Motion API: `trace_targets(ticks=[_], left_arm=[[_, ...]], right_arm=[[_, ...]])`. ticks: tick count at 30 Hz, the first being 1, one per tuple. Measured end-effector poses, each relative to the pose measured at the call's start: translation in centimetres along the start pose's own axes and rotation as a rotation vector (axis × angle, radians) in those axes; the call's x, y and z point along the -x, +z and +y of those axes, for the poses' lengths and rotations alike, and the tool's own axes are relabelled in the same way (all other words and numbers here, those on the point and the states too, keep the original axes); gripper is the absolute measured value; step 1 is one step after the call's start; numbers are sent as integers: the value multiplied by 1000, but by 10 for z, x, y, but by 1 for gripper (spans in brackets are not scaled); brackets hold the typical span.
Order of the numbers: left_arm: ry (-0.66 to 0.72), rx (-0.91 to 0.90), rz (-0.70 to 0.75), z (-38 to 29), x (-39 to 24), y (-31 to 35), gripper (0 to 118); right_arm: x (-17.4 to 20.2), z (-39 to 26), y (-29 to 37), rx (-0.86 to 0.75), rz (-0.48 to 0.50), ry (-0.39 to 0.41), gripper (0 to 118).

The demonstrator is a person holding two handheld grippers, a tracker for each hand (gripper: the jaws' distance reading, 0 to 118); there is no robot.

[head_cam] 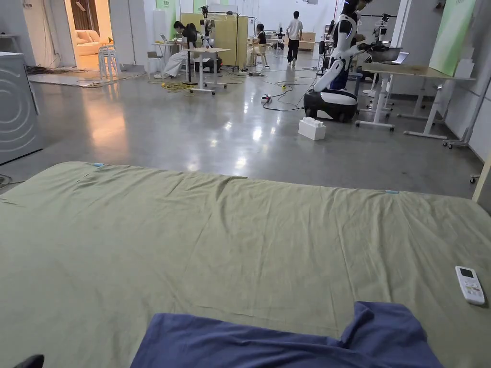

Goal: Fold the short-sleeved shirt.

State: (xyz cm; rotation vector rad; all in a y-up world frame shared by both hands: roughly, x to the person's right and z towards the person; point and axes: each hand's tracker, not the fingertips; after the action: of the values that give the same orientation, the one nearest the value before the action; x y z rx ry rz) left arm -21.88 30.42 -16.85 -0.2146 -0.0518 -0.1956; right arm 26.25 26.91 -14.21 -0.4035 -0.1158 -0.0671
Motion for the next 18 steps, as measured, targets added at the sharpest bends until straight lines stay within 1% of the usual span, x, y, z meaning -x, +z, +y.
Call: trace_targets(ticks=[2,4,6,7,8,9,10,11,12,13,14,16,18], left_arm=[[10,-108,-34,23,-8,18,94],[57,-193,-68,39,-13,34,94],[89,-222,-69,52,-17,40,91],[86,-221,-66,55,-20,41,86],[85,-208,-60,58,-23,41,72],[84,-194,-45,59,-25,39,55],[76,-186,-39,56,-25,34,34],[71,-170,-43,55,-25,31,11],[71,-157,-49,53,-25,29,9],[94,-141,-84,51,-23,29,6],[110,-139,-126,50,-24,30,1],[111,-120,-120,48,-25,30,0],[92,-98,-115,49,-25,30,0]], right_arm=[[15,18,16,-91,38,25,85],[25,32,28,-158,77,53,85],[36,41,37,-199,109,61,85],[39,44,41,-216,129,62,84],[43,47,45,-231,149,67,82],[47,47,47,-238,160,72,77],[51,47,48,-245,168,80,68],[54,47,49,-256,173,91,50],[56,46,47,-264,169,95,35],[56,45,45,-276,167,107,17],[54,37,38,-174,205,25,2],[56,35,37,-179,193,59,0],[57,34,36,-168,193,76,0]])
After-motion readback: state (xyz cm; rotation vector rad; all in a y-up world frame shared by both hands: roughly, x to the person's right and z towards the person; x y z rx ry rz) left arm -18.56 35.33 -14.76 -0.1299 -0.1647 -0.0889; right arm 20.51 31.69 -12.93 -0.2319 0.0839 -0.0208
